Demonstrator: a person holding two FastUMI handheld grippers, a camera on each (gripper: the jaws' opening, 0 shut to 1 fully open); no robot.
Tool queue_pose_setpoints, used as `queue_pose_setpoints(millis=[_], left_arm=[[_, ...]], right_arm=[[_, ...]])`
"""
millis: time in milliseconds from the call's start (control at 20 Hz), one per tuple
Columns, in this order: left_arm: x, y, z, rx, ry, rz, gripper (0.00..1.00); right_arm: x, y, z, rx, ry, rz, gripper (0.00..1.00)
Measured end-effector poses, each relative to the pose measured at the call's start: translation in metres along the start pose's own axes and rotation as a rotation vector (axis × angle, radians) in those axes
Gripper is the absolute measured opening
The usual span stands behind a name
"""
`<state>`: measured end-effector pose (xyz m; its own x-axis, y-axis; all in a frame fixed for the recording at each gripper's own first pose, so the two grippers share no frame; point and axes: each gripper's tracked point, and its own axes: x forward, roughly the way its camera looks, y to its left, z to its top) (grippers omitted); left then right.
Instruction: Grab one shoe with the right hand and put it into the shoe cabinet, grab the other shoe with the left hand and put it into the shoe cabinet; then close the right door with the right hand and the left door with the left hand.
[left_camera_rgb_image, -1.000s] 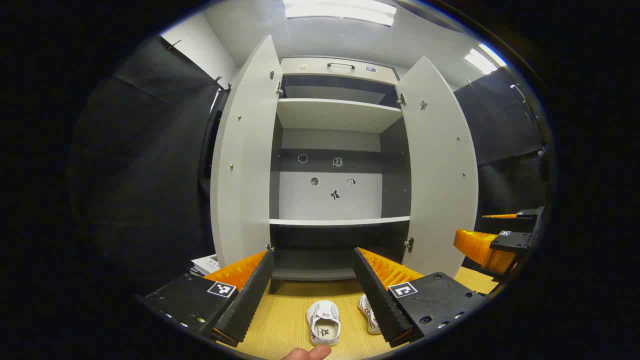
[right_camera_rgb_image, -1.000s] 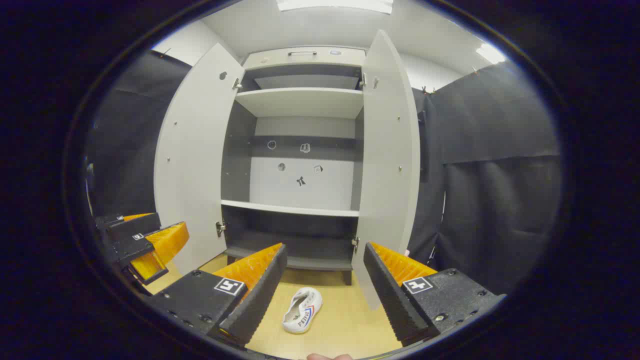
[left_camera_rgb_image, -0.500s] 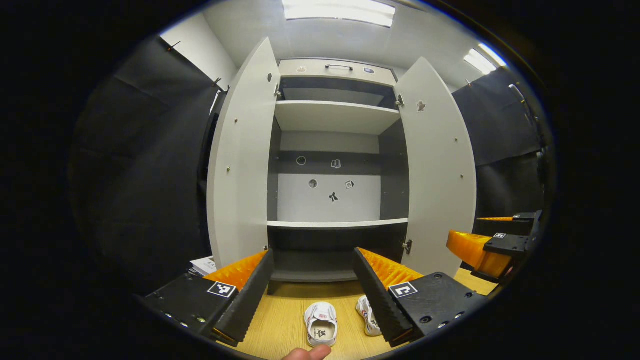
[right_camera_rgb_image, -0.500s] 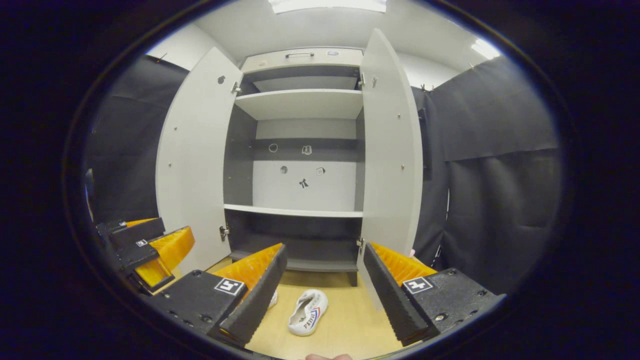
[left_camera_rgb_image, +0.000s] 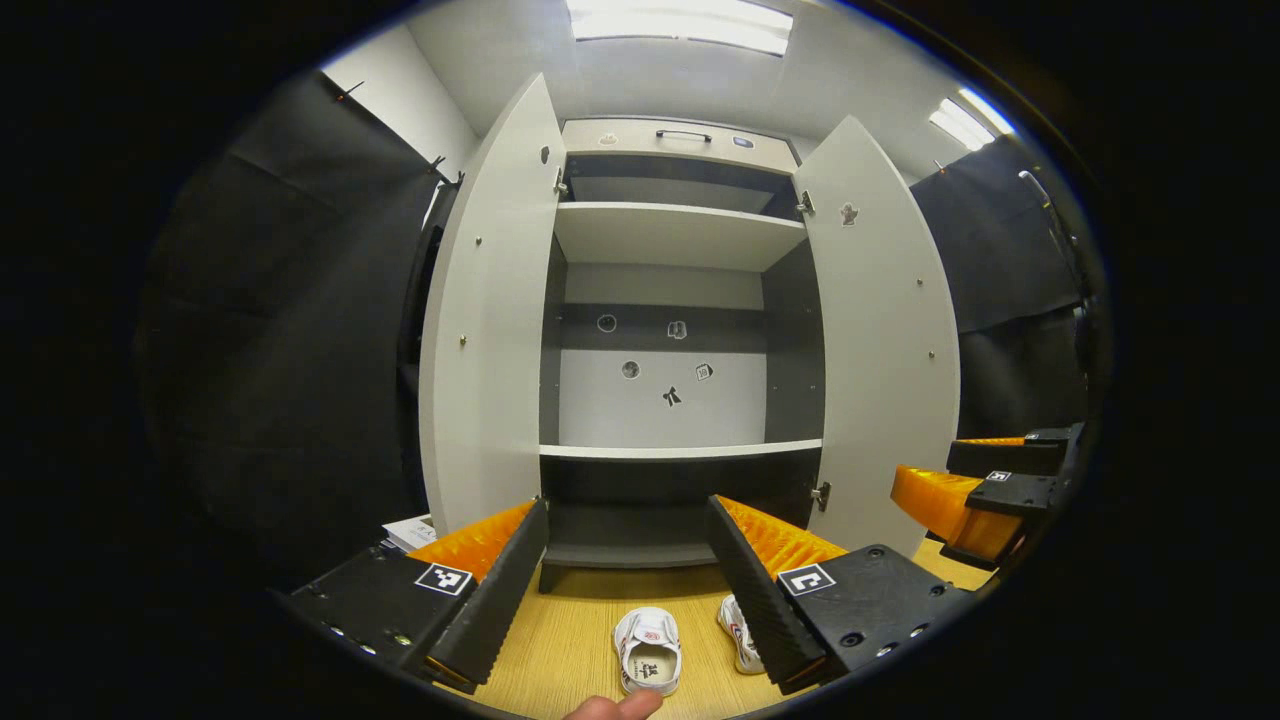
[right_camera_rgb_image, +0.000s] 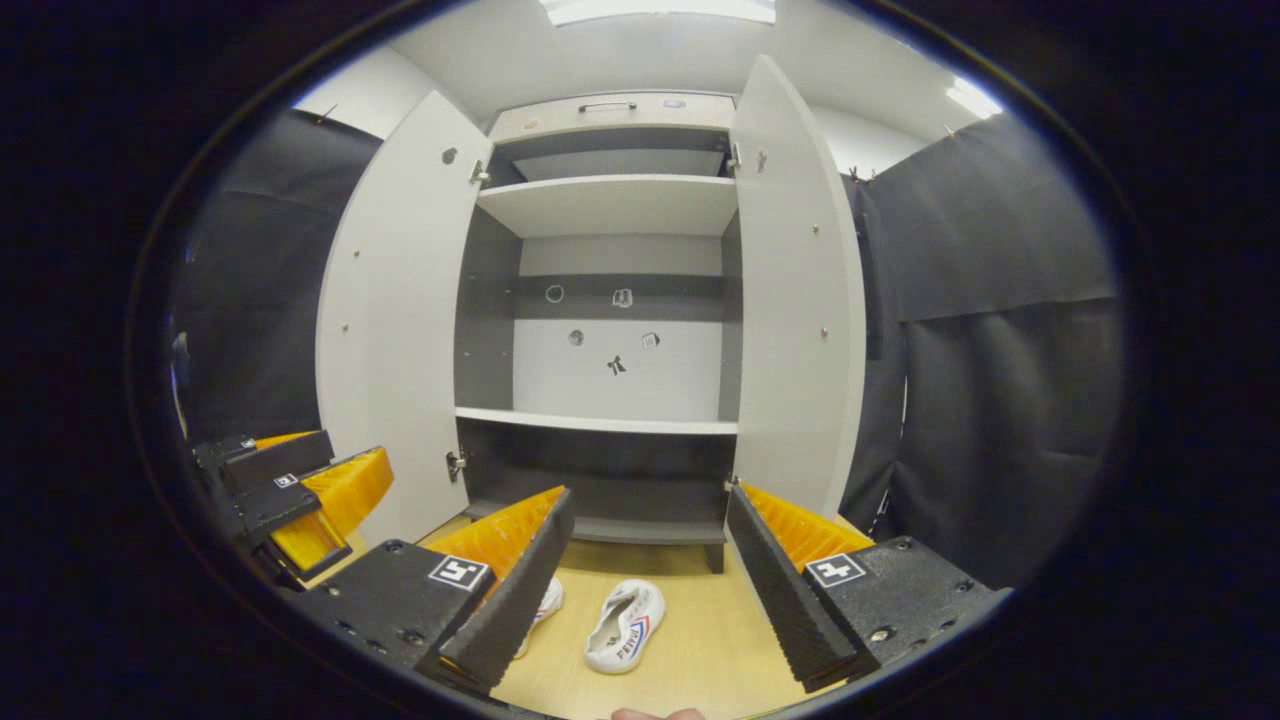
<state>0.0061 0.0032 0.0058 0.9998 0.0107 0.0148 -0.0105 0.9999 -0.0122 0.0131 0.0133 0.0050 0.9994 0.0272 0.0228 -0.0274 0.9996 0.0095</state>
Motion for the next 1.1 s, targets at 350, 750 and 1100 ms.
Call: queue_pose_setpoints(millis=[350, 750, 1100], left_arm=[[0.001, 0.003, 0.001, 0.003, -0.008, -0.005, 0.95], [-0.004, 0.014, 0.000, 0.029, -0.008, 0.007, 0.95], [-0.009, 0.032, -0.017, 0.040, 0.039, 0.028, 0.95]], right_arm=[[0.007, 0.004, -0.007, -0.003, 0.016, -0.004, 1.00], [0.038, 0.032, -0.092, -0.018, 0.210, 0.065, 1.00], [0.069, 0.062, -0.208, -0.012, 0.467, 0.123, 0.96]])
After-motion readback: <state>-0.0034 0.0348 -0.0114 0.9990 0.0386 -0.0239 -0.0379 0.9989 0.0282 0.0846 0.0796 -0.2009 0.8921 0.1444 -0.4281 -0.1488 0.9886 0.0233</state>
